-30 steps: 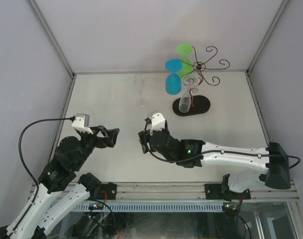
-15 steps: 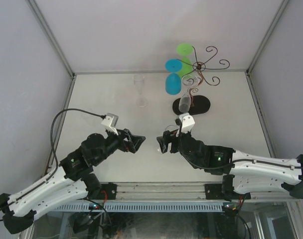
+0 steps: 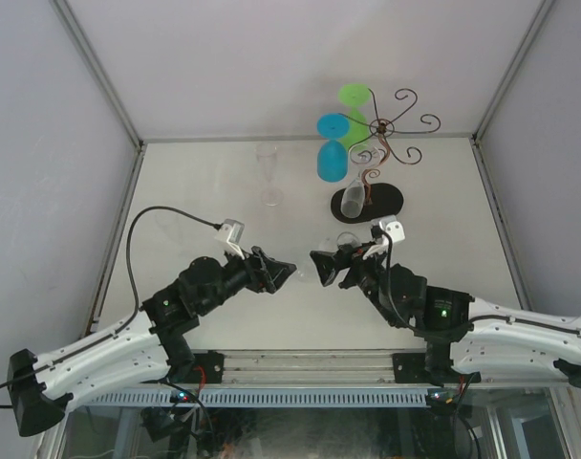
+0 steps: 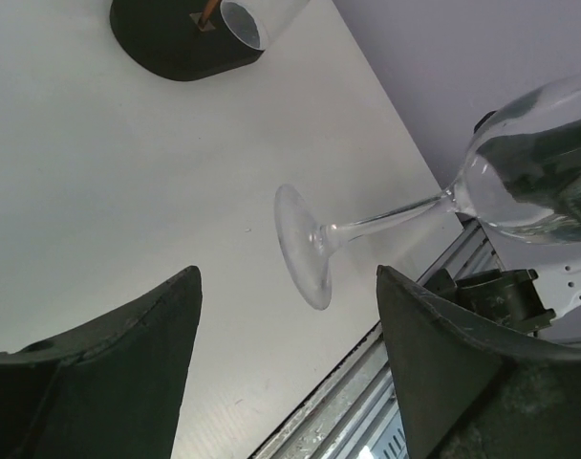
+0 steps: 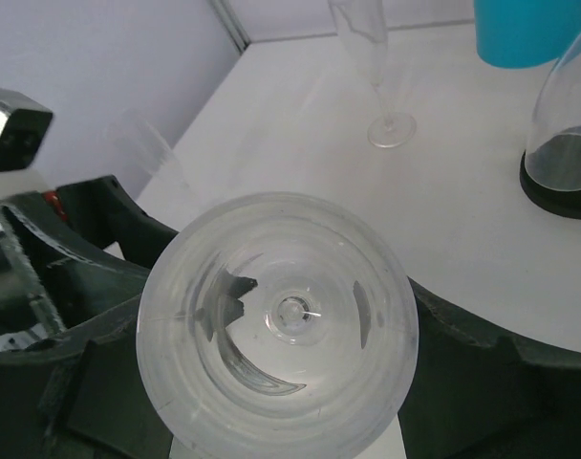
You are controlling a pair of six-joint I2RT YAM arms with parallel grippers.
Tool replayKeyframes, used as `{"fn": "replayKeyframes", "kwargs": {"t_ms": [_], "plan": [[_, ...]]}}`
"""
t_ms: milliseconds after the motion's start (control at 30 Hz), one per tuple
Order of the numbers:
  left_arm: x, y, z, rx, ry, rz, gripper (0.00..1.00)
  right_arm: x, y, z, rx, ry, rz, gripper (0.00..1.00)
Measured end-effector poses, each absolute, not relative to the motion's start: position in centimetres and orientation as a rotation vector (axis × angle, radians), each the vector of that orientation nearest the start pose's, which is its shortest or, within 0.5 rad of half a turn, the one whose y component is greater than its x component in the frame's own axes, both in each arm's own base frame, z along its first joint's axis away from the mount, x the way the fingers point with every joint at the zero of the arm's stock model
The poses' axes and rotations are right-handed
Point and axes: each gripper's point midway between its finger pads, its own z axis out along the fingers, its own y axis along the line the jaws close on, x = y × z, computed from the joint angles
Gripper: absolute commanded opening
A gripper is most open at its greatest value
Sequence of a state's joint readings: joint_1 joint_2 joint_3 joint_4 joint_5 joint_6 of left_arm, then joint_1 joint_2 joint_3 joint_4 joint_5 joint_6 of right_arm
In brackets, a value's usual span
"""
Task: Place the wine glass upside down on the wine glass rack
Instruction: Pick up the wine glass at the center of the board, then turn the wine glass upside down at the wine rack.
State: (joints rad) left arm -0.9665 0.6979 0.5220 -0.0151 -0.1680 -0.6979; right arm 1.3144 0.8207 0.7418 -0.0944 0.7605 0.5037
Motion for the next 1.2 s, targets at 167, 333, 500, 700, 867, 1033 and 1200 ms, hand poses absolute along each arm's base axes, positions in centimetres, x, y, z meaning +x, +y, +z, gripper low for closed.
{"fn": "replayKeyframes", "kwargs": {"t_ms": [167,333,500,700,867,1033,1200], "plan": [[17.8,-26.3,22.1,0.113,1.876,-1.091,0.65,17.6,25.5,28.9,-0.093,1.685,0.765,0.0],[17.8,-27.1,22.0,0.106,1.876,-1.132,0.5,17.4,25.6,29.1,-0.078,1.66,0.809,0.0],[17.8,-27.5,22.5,0.092,1.861,-1.162,0.35,17.2,25.9,28.8,-0.087,1.655,0.833,0.0],[18.0,-27.6,22.9,0.075,1.844,-1.171,0.19,17.2,26.0,29.6,-0.076,1.627,0.854,0.0],[18.4,-27.4,23.2,0.039,1.834,-1.172,0.0,17.4,26.0,29.8,-0.077,1.606,0.854,0.0],[19.0,-27.1,23.8,-0.023,1.814,-1.181,0.0,17.3,26.2,29.9,-0.089,1.59,0.858,0.08],[19.1,-26.8,24.3,-0.039,1.796,-1.181,0.0,17.1,26.4,30.2,-0.124,1.576,0.865,0.23]]}}
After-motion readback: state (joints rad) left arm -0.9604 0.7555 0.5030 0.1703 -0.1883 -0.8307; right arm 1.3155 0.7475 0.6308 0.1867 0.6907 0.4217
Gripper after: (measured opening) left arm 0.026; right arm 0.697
